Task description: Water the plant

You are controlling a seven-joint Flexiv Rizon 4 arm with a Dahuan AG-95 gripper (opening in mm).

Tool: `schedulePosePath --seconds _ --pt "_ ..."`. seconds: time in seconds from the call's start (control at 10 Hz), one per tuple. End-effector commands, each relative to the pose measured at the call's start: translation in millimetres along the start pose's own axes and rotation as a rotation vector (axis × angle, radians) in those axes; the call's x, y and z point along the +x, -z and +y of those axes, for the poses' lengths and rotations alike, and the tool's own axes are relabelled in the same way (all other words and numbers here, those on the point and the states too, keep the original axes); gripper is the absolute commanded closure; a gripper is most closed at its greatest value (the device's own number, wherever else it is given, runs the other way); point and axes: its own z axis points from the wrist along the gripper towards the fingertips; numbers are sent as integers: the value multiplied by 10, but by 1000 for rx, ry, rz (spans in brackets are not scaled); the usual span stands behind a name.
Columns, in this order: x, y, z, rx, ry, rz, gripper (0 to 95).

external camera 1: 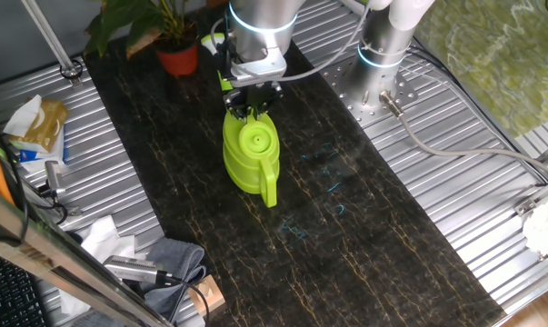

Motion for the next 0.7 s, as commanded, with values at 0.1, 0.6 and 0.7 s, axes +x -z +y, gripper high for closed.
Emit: schedulePosePath --seconds 0.1,0.6,0.7 --pt "-2 11 0 -1 -6 -2 950" --pt "-2 11 0 3 -23 -11 950" --pt "-2 11 0 3 -21 -11 950"
